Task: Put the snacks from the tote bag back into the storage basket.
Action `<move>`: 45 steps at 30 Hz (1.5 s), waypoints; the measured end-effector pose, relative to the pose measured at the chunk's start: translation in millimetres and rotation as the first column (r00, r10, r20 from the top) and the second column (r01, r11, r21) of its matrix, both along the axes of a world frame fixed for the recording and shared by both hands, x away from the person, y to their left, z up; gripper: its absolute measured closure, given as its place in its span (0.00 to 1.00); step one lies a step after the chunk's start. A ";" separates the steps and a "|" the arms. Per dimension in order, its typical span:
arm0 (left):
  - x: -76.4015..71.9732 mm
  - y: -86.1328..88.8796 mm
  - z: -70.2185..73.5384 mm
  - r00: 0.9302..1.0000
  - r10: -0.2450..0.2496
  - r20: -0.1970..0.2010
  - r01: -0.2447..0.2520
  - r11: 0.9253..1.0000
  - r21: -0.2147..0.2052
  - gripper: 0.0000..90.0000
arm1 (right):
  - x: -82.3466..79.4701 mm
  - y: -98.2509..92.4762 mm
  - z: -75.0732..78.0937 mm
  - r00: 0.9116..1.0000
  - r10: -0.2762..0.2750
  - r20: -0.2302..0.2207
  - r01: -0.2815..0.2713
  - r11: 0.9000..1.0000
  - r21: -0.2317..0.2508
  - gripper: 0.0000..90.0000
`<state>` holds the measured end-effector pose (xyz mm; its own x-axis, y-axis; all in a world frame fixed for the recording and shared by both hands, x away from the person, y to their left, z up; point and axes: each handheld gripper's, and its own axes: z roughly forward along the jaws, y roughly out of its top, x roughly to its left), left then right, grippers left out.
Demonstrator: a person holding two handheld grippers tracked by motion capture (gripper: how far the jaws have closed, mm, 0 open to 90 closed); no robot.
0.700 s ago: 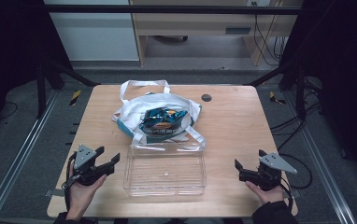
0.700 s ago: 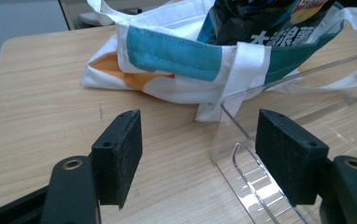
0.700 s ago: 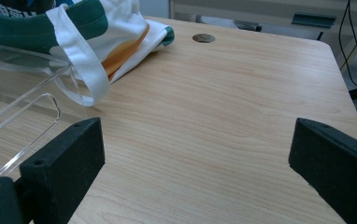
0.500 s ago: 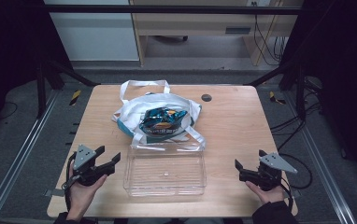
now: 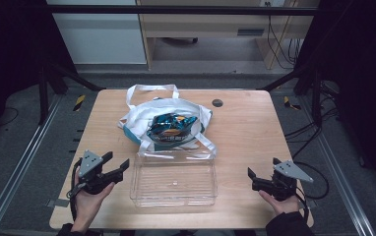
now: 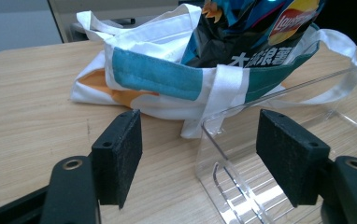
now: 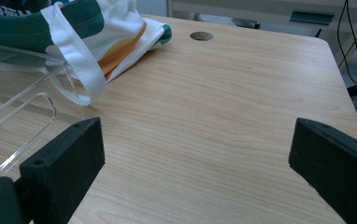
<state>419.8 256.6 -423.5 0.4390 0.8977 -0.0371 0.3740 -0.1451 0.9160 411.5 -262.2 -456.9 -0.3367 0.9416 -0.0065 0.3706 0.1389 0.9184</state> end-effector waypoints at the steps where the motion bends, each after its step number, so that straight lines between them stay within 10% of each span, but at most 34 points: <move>1: 0.0 -0.7 0.9 1.000 -0.001 0.003 0.001 1.000 -0.001 0.35 | 0.0 0.0 0.0 1.000 0.000 0.000 0.000 1.000 0.000 0.04; 45: 23.4 -32.9 33.9 0.997 -0.060 0.042 0.060 0.998 -0.014 0.34 | -0.5 0.0 1.3 1.000 -0.015 0.008 0.015 1.000 -0.015 0.04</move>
<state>443.2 223.7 -389.6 0.4935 0.8692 -0.0309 0.3267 -0.1524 0.9328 411.1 -262.2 -455.6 -0.3227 0.9462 -0.0233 0.3657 0.1474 0.9190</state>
